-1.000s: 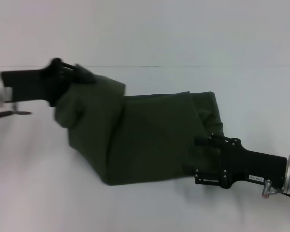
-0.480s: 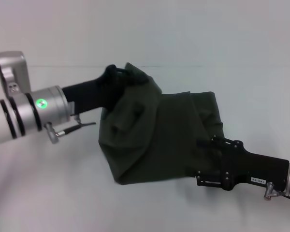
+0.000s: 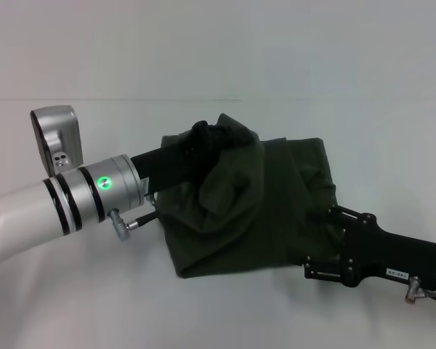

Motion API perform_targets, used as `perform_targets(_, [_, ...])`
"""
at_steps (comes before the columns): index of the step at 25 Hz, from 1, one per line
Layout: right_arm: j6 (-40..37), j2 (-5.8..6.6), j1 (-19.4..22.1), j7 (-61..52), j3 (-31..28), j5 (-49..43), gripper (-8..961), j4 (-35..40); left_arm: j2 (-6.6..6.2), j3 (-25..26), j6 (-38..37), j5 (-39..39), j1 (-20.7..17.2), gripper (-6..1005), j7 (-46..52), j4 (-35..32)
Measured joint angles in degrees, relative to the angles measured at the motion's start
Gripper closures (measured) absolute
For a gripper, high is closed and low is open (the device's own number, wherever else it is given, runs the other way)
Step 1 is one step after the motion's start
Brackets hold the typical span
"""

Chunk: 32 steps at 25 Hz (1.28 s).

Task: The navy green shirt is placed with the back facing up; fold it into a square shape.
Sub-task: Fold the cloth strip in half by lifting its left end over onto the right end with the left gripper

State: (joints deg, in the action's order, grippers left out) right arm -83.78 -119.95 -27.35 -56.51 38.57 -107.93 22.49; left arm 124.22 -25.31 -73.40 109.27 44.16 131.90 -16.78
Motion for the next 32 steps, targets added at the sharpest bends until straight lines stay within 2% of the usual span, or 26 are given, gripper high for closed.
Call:
perform_targets(3, [0.1,-0.01,0.2,0.0,-0.2,0.0,52,0.0,0.10,0.0,0.2,-1.7,0.2,868,-1.9,1.3])
perform_targets(9, [-0.2,0.03,1.7,0.0,-2.4,0.0,52,0.2,0.27,0.2,1.9,-5.5,1.8,849,-12.2,6.7])
perform_targets(17, [-0.5,0.13,3.6,0.0,-4.5,0.0,52,0.3,0.31,-0.3,5.3,-5.7,3.0,661,-15.1,7.8])
perform_targets(20, [-0.5,0.16,3.9,0.0,-5.2,0.0,52,0.2,0.27,-1.9,5.8,-5.7,3.7,541,-15.5,7.3])
perform_targets(26, [-0.5,0.16,4.3,0.0,-5.9,0.0,52,0.0,0.05,-10.2,7.7,-5.6,6.1,281,-13.9,2.6])
perform_targets(32, [-0.6,0.16,5.4,0.0,-6.2,0.0,52,0.0,-0.04,-25.1,10.8,-5.5,8.7,62,-4.8,-5.5])
